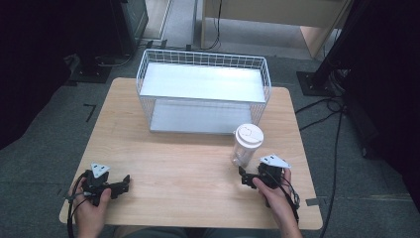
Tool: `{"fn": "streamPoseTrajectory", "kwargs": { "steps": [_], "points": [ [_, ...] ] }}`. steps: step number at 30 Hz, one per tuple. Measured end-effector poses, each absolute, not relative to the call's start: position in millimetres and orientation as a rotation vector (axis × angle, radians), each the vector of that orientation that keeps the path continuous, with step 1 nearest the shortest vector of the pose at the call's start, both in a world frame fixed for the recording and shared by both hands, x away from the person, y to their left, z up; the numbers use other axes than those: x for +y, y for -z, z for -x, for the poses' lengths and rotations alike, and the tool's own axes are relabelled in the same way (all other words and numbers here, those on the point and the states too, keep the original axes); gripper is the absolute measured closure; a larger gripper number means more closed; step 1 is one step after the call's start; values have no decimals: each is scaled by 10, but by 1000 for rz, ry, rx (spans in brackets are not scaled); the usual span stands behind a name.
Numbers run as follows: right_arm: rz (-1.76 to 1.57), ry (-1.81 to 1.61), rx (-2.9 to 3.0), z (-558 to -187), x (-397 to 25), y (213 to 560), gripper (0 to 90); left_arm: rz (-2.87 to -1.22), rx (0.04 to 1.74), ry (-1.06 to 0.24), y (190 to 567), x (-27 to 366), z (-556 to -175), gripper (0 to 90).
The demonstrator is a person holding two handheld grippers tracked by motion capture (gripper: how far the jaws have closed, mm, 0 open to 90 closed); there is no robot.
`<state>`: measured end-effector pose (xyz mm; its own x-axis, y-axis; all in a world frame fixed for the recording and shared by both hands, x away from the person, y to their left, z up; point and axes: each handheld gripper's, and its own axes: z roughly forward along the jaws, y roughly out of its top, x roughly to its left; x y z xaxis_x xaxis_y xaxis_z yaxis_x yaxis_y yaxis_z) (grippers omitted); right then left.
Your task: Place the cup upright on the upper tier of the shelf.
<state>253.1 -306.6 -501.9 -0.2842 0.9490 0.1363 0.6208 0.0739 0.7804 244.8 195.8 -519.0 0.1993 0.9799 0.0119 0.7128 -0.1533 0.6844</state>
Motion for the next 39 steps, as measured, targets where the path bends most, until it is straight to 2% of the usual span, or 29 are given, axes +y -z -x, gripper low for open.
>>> {"fn": "streamPoseTrajectory", "kwargs": {
  "steps": [17, 36, 37, 38, 39],
  "points": [
    [-1525, -1225, 1832, -2745, -2828, 5112, 4, -1931, 1572, -636, 5191, 1957, -2449, 0],
    [-1381, -1309, 1573, -2813, -2669, 5109, 9, -1933, 1572, -635, 5190, 1958, -2448, 0],
    [-1375, -1304, 1562, -2815, -2663, 5112, 19, -1933, 1571, -635, 5190, 1958, -2448, 0],
    [-1363, -1282, 1493, -2803, -2634, 5130, 115, -1930, 1572, -636, 5191, 1957, -2449, 0],
    [-1363, -1282, 1493, -2803, -2634, 5130, 115, -1930, 1573, -636, 5191, 1956, -2449, 0]
  ]
}}
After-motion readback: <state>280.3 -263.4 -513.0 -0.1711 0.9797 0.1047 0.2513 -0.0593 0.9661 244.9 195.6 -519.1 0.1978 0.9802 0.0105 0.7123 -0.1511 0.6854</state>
